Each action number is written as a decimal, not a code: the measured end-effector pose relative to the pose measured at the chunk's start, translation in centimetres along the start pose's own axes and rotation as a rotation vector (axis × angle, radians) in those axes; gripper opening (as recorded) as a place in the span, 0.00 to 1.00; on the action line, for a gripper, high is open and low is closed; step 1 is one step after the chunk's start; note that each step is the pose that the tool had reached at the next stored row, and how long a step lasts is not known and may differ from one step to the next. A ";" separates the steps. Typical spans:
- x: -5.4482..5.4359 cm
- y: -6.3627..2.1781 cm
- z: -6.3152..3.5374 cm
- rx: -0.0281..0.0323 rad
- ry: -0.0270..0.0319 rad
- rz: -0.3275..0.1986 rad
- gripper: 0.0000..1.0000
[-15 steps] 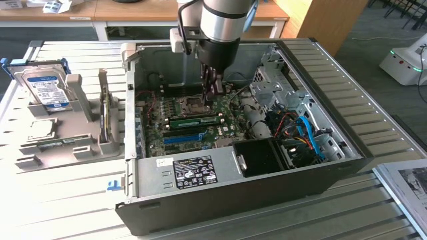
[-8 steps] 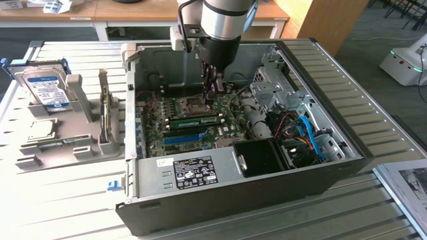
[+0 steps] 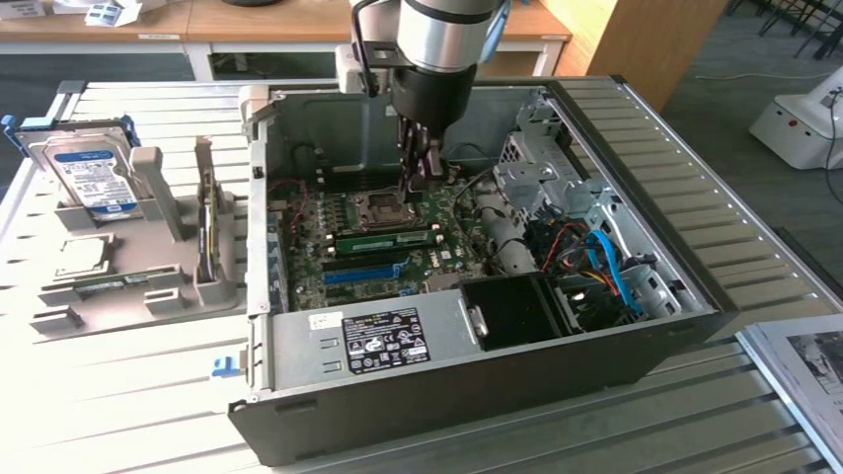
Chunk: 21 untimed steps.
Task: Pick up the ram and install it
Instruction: 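Insert the ram into the slot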
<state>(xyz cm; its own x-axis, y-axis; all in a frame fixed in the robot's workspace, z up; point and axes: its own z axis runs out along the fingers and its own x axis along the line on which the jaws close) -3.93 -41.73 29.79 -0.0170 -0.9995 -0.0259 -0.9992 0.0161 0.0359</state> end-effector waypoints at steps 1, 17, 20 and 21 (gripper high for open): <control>0.0 0.00 -0.09 0.0000 -0.0001 0.000 0.25; 0.0 0.06 -1.51 0.0000 -0.0001 0.000 0.25; 0.0 0.06 -1.75 0.0000 -0.0001 0.000 0.25; 0.0 0.07 -1.83 0.0000 0.0000 0.000 0.25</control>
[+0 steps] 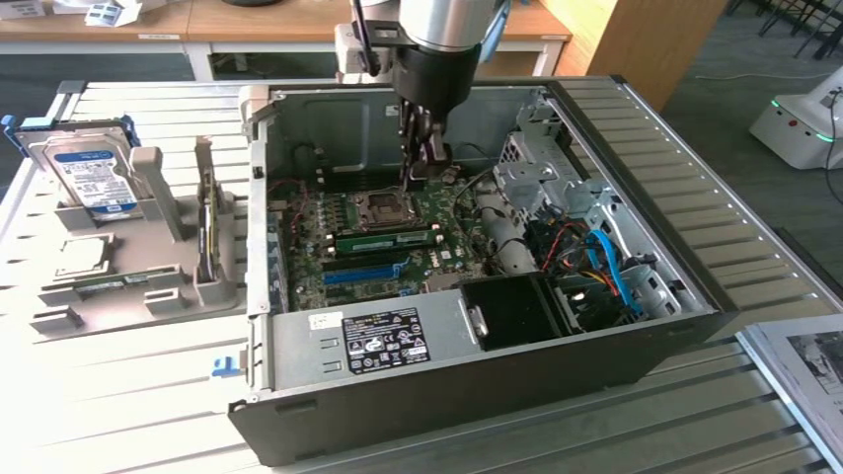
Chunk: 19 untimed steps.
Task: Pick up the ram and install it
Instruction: 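Insert the ram into the slot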
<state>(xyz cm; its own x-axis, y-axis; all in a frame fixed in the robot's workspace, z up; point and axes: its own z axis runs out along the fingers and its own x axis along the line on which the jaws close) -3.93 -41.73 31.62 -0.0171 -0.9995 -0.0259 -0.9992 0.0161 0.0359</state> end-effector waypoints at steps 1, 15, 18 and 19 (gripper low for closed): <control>0.0 0.00 -0.07 0.0000 -0.0001 0.000 0.25; 0.0 0.15 -0.23 0.0056 0.0000 0.000 0.25; 0.0 0.18 -0.22 0.0086 -0.0002 0.000 0.25; 0.0 0.18 -0.22 0.0087 -0.0002 -0.001 0.25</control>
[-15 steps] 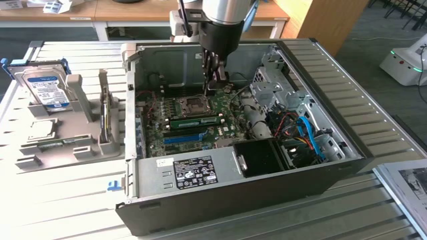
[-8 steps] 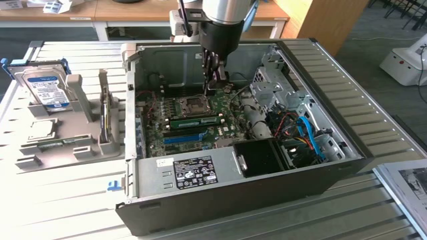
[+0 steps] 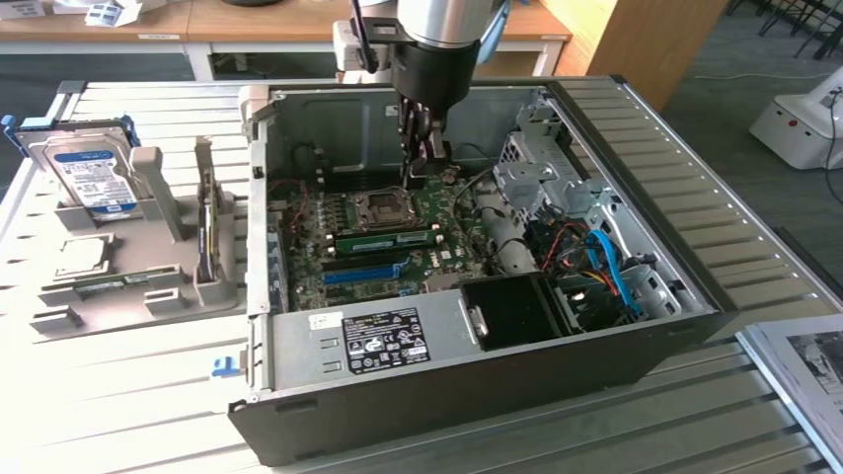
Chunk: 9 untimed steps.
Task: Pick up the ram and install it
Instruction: 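Insert the ram into the slot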
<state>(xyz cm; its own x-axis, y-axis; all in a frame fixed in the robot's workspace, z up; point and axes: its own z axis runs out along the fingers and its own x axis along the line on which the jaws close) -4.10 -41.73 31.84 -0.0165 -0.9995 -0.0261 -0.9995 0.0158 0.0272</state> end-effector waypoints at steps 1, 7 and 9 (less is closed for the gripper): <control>0.0 0.01 0.00 0.0001 0.0001 0.000 0.25; 0.0 -0.01 -0.01 -0.0001 0.0002 -0.004 0.25; 0.0 -0.03 -0.01 -0.0001 0.0003 -0.007 0.25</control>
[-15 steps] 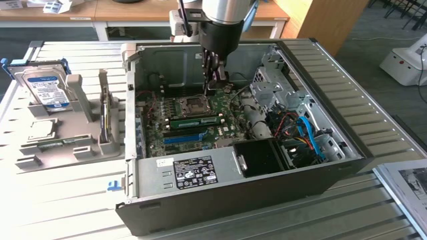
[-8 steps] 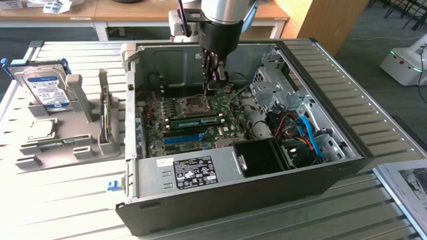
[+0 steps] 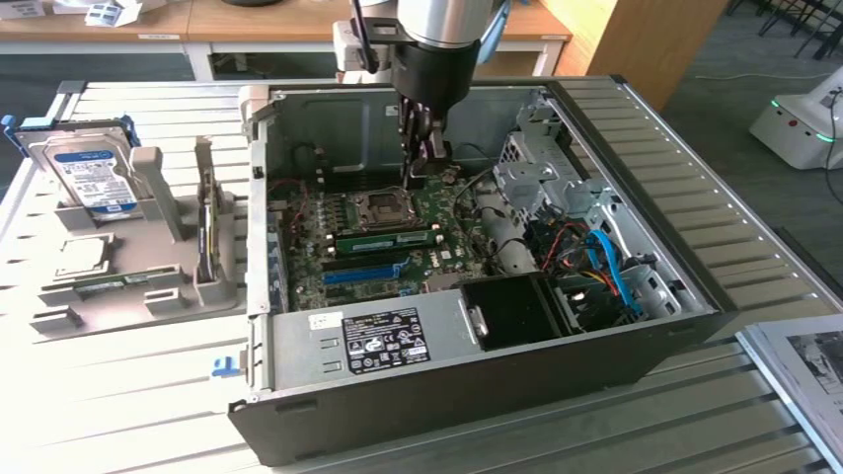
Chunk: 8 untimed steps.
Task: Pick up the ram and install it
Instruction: 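Insert the ram into the slot, then press down the ram until it locks into place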
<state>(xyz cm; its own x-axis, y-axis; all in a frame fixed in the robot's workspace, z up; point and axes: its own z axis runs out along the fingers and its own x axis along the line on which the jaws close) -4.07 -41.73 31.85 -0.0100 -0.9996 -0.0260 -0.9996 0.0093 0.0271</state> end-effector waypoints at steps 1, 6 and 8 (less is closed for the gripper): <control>0.0 0.00 0.00 0.0000 0.0000 -0.001 0.25; 0.0 -0.01 0.00 0.0000 0.0000 -0.001 0.25; 0.0 -0.01 0.00 0.0000 0.0000 -0.001 0.25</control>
<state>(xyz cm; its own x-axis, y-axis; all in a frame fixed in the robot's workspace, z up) -4.07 -41.73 31.85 -0.0089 -0.9996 -0.0260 -0.9996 0.0082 0.0271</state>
